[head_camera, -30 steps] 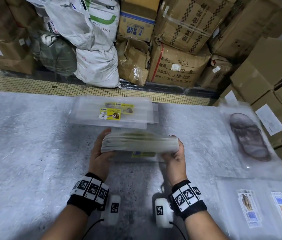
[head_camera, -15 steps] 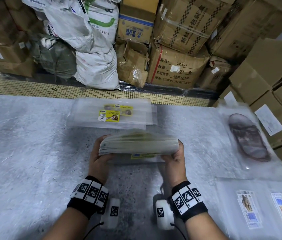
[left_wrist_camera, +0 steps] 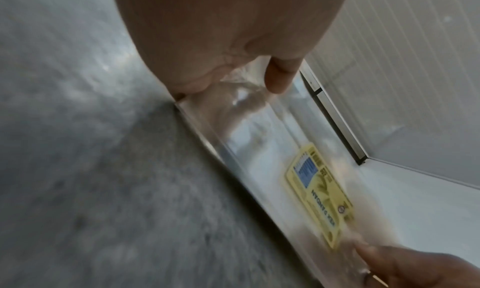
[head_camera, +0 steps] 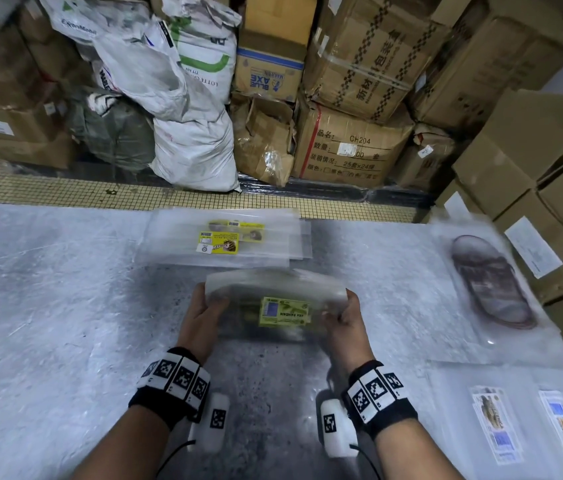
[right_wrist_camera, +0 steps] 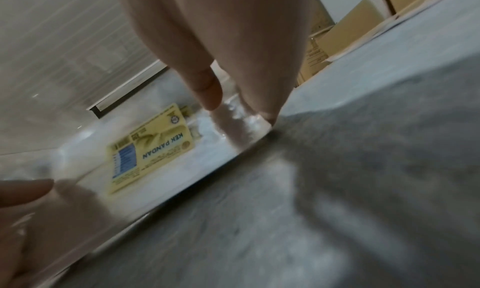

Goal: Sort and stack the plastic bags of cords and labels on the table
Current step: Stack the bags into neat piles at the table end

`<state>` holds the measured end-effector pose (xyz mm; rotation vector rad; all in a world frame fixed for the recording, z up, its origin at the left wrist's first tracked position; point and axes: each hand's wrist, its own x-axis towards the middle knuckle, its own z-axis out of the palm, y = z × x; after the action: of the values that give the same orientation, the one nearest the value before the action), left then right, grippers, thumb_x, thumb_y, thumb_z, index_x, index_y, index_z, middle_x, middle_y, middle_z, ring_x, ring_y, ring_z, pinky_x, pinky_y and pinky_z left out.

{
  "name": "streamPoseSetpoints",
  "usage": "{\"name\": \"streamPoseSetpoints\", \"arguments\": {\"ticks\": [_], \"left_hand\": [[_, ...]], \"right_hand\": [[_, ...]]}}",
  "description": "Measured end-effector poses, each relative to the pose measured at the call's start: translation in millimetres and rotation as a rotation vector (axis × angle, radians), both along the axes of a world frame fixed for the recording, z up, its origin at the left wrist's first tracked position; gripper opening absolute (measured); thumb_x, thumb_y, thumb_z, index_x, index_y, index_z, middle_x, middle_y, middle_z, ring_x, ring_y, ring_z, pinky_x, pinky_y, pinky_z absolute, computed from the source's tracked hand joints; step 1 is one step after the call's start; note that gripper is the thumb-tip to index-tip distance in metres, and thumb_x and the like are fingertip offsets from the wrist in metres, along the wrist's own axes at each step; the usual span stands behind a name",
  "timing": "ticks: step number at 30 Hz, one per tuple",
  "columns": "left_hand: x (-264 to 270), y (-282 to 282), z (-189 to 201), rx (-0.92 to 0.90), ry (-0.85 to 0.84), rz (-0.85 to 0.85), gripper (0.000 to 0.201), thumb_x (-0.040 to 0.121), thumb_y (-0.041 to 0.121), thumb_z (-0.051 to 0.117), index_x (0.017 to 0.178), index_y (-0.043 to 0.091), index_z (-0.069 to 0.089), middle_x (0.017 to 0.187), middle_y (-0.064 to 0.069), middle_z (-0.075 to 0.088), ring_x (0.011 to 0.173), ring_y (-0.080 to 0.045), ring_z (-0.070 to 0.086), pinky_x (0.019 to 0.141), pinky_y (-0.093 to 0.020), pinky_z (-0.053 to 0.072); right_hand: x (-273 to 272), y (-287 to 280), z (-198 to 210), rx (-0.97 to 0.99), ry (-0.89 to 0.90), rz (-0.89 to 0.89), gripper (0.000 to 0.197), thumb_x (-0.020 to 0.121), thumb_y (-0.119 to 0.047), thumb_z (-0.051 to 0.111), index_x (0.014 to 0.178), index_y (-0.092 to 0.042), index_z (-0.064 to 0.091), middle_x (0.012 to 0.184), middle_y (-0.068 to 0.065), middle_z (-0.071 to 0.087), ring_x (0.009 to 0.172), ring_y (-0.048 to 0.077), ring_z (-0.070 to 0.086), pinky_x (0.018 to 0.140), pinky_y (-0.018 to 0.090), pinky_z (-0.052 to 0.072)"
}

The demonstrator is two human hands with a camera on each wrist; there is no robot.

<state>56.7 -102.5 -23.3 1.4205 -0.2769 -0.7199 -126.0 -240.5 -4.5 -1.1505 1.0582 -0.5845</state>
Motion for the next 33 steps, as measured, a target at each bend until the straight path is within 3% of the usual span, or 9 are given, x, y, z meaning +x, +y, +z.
{"name": "streamPoseSetpoints", "arguments": {"ticks": [4, 9, 13, 16, 19, 24, 28, 31, 33], "left_hand": [[10, -1, 7, 0.195, -0.131, -0.043, 0.017, 0.095, 0.028, 0.059, 0.108, 0.018, 0.053, 0.095, -0.004, 0.065, 0.083, -0.018, 0.06, 0.077, -0.037, 0.047], [9, 0, 16, 0.29, -0.093, -0.077, 0.057, 0.064, 0.05, 0.06, 0.1, 0.008, 0.051, 0.085, -0.01, 0.058, 0.081, -0.021, 0.053, 0.08, -0.042, 0.046], [8, 3, 26, 0.447, -0.094, -0.116, 0.012, 0.095, 0.019, 0.057, 0.097, 0.009, 0.05, 0.079, -0.005, 0.055, 0.068, -0.016, 0.049, 0.058, -0.025, 0.04], [8, 2, 19, 0.424, -0.072, -0.133, 0.046, 0.074, 0.038, 0.064, 0.103, 0.002, 0.056, 0.09, -0.017, 0.063, 0.075, -0.023, 0.055, 0.072, -0.035, 0.047], [7, -1, 9, 0.393, -0.023, -0.122, 0.064, 0.057, 0.043, 0.061, 0.102, -0.002, 0.057, 0.083, -0.019, 0.065, 0.068, -0.022, 0.057, 0.069, -0.038, 0.052], [-13, -12, 42, 0.411, -0.07, -0.133, 0.009, 0.094, 0.008, 0.055, 0.098, 0.001, 0.05, 0.067, -0.008, 0.049, 0.056, -0.017, 0.044, 0.033, -0.011, 0.032], [-28, -43, 55, 0.375, -0.114, -0.131, 0.004, 0.093, 0.006, 0.052, 0.094, 0.006, 0.048, 0.066, -0.005, 0.048, 0.055, -0.017, 0.042, 0.04, -0.018, 0.035], [-39, -79, 64, 0.376, -0.128, -0.147, 0.02, 0.085, 0.017, 0.053, 0.099, 0.004, 0.047, 0.064, -0.007, 0.049, 0.053, -0.021, 0.044, 0.048, -0.028, 0.034], [-47, -108, 67, 0.402, -0.147, -0.165, 0.023, 0.089, 0.016, 0.051, 0.108, 0.004, 0.047, 0.072, -0.008, 0.052, 0.06, -0.023, 0.048, 0.052, -0.03, 0.034]], "right_hand": [[-1, -11, 6, 0.05, 0.085, 0.03, 0.046, 0.09, 0.003, 0.046, 0.122, -0.029, 0.051, 0.115, 0.013, 0.066, 0.097, 0.031, 0.065, 0.087, 0.054, 0.054], [1, -23, -3, 0.026, 0.224, 0.113, 0.039, 0.087, -0.02, 0.043, 0.121, -0.031, 0.057, 0.107, 0.008, 0.067, 0.096, 0.032, 0.064, 0.086, 0.048, 0.054], [1, -16, 21, 0.082, 0.269, 0.11, 0.03, 0.091, -0.013, 0.048, 0.119, -0.023, 0.05, 0.112, 0.011, 0.062, 0.108, 0.034, 0.061, 0.095, 0.059, 0.051], [-4, -18, 18, 0.04, 0.341, 0.149, 0.047, 0.079, -0.017, 0.051, 0.126, -0.018, 0.045, 0.121, 0.017, 0.062, 0.105, 0.035, 0.064, 0.092, 0.058, 0.053], [-9, -40, -8, -0.08, 0.445, 0.211, 0.053, 0.073, -0.021, 0.054, 0.124, -0.007, 0.049, 0.114, 0.015, 0.064, 0.105, 0.036, 0.065, 0.088, 0.05, 0.055], [-16, -30, 51, -0.141, 0.502, 0.228, 0.017, 0.088, -0.005, 0.053, 0.105, -0.007, 0.05, 0.091, 0.01, 0.061, 0.078, 0.021, 0.06, 0.062, 0.029, 0.047], [-33, -56, 67, -0.193, 0.499, 0.203, 0.018, 0.089, 0.004, 0.049, 0.08, -0.011, 0.051, 0.082, 0.008, 0.059, 0.068, 0.014, 0.054, 0.058, 0.027, 0.042], [-40, -100, 68, -0.177, 0.496, 0.209, 0.006, 0.084, -0.002, 0.056, 0.082, -0.007, 0.058, 0.084, 0.009, 0.067, 0.072, 0.015, 0.061, 0.074, 0.033, 0.058], [-47, -135, 66, -0.211, 0.583, 0.234, 0.005, 0.086, -0.005, 0.059, 0.083, -0.008, 0.056, 0.084, 0.002, 0.066, 0.073, 0.008, 0.06, 0.067, 0.016, 0.055]]}}
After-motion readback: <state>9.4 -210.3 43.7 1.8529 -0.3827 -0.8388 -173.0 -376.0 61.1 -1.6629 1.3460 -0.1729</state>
